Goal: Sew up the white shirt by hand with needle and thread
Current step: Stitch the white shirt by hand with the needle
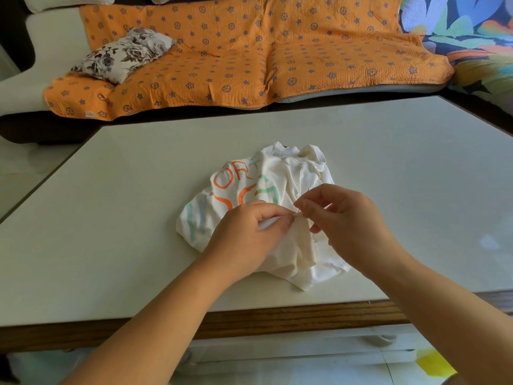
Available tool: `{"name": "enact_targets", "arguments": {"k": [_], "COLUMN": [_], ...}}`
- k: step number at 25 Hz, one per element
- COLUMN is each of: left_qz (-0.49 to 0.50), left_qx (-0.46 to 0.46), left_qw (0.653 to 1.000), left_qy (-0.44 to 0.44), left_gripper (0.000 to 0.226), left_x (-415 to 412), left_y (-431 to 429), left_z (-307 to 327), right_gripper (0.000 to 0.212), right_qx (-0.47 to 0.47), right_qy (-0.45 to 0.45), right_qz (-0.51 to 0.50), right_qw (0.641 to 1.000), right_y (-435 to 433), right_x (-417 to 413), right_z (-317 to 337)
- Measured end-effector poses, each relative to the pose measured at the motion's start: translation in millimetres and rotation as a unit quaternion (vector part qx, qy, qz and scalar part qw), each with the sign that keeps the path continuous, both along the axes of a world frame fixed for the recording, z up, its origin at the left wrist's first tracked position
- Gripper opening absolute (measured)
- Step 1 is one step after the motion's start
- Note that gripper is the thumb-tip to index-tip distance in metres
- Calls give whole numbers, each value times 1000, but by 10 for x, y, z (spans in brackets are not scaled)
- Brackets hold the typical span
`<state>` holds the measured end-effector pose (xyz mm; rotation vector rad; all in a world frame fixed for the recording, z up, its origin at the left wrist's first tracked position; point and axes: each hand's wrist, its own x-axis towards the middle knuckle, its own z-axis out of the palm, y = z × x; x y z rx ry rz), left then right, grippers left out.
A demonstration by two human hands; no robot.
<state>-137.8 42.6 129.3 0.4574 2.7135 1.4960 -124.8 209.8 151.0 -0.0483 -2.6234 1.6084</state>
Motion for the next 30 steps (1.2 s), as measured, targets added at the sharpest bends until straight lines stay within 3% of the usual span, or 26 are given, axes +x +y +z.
{"name": "enact_targets", "arguments": {"k": [2, 4, 5, 7, 9, 10, 13, 16, 18, 20, 22, 25, 30], "left_qz": [-6, -18, -27, -46, -63, -73, -94, -107, -114, -114, -115, -115, -104], "left_qx": [11, 28, 41, 66, 65, 61, 69, 89, 97, 98, 97, 102, 104], "left_qw": [1000, 999, 998, 993, 991, 989, 980, 972, 968, 968, 967, 966, 968], "left_qy": [-9, -29, -45, -82, -103, -114, -161, -191, -200, -203, -206, -209, -205], "left_gripper": [11, 10, 11, 12, 12, 12, 12, 11, 11, 11, 11, 12, 11], "left_x": [-3, -2, -3, -5, -16, -20, -14, -6, -7, -14, -18, -15, -26], "left_y": [4, 15, 20, 22, 7, -3, -31, -72, -105, -147, -169, -168, -149], "left_z": [5, 14, 14, 17, 21, 25, 49, 84, 106, 118, 127, 144, 141], "right_gripper": [12, 14, 14, 12, 12, 12, 10, 14, 15, 17, 19, 23, 34], "right_qx": [-14, -109, -199, -394, -493, -507, -414, -192, -40, 49, 103, 147, 72], "right_qy": [11, -25, -61, -129, -143, -130, -55, 50, 105, 107, 71, 51, -54], "right_qz": [-13, -14, -1, 32, 36, 32, -20, -81, -118, -147, -142, -25, 163], "right_qw": [1000, 994, 978, 909, 857, 851, 908, 977, 987, 982, 982, 987, 983], "right_y": [16, 41, 50, 70, 112, 139, 248, 360, 455, 529, 531, 382, 245], "right_x": [-38, -90, -110, -131, -179, -215, -360, -454, -503, -550, -565, -448, -169], "right_z": [-25, -2, 25, 86, 106, 99, 27, -27, -46, -59, -86, -81, 158]}}
